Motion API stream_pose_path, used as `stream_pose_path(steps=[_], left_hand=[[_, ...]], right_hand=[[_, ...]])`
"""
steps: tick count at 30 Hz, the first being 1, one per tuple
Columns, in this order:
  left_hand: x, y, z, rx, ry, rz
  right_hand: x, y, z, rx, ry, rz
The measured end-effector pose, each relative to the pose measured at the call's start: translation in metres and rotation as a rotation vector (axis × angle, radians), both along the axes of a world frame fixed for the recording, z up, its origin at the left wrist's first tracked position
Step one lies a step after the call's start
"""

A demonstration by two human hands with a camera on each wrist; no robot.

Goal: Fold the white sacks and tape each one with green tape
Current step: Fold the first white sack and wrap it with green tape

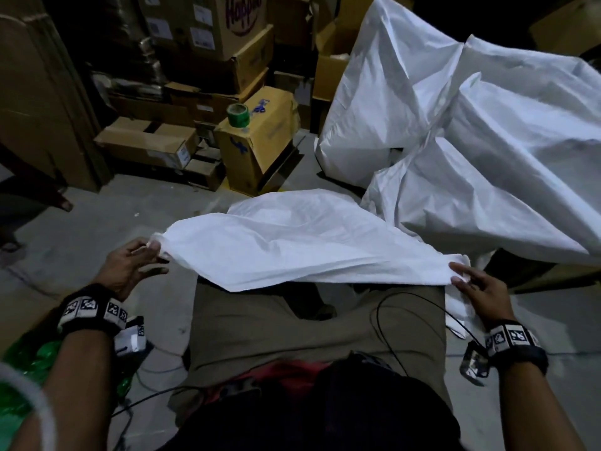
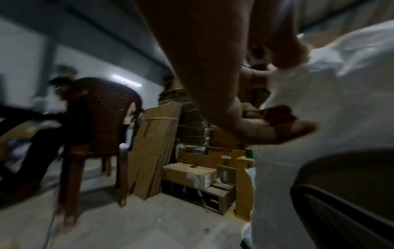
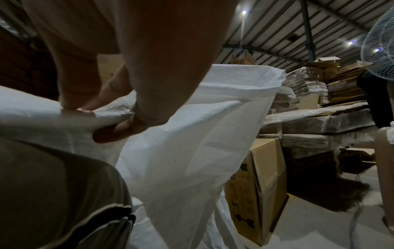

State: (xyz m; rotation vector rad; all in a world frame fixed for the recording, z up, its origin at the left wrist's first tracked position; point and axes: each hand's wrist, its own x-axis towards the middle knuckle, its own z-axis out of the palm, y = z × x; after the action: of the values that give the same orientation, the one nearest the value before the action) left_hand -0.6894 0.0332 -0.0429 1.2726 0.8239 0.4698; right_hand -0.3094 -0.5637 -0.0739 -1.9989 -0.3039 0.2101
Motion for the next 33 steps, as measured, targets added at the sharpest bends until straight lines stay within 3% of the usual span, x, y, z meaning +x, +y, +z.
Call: stream_pose_path(steps=[3,5,8,12,14,17,20,23,29,33], left_hand=[[0.015,0.003,-0.001,0.086,-0.008,0.061],[0.023,0.003,0.003,0.167,-0.027,0.140],[0.031,0.010,0.012,0.294,-0.061,0.240],[0.042,0.009,0.031,0.506,-0.095,0.324],[0.048,0.005,0.034,0.645,-0.012,0.331],[0.052,0.009,0.020,0.812,0.258,0.283],[0.053,0.004,0.004,0.809,0.598,0.125],[0.046,-0.008,-0.015,0.725,0.724,0.047],[0.031,-0.030,-0.031,0.646,0.751,0.063],[0.009,-0.039,-0.035,0.519,0.636,0.199]], right_hand=[[0.001,0.000,0.011,0.014,-0.053,-0.002],[0.006,0.003,0.018,-0.090,-0.114,0.001],[0.021,0.004,0.018,-0.354,-0.362,0.008],[0.029,0.002,0.022,-0.418,-0.647,-0.025],[0.027,0.000,0.022,-0.454,-0.693,-0.053],[0.024,-0.011,0.012,-0.501,-0.755,-0.023],[0.017,-0.027,-0.007,-0.562,-0.776,0.081],[0.005,-0.035,-0.028,-0.656,-0.659,0.097],[-0.011,-0.028,-0.033,-0.764,-0.535,0.041],[-0.015,-0.024,-0.035,-0.734,-0.533,-0.005]])
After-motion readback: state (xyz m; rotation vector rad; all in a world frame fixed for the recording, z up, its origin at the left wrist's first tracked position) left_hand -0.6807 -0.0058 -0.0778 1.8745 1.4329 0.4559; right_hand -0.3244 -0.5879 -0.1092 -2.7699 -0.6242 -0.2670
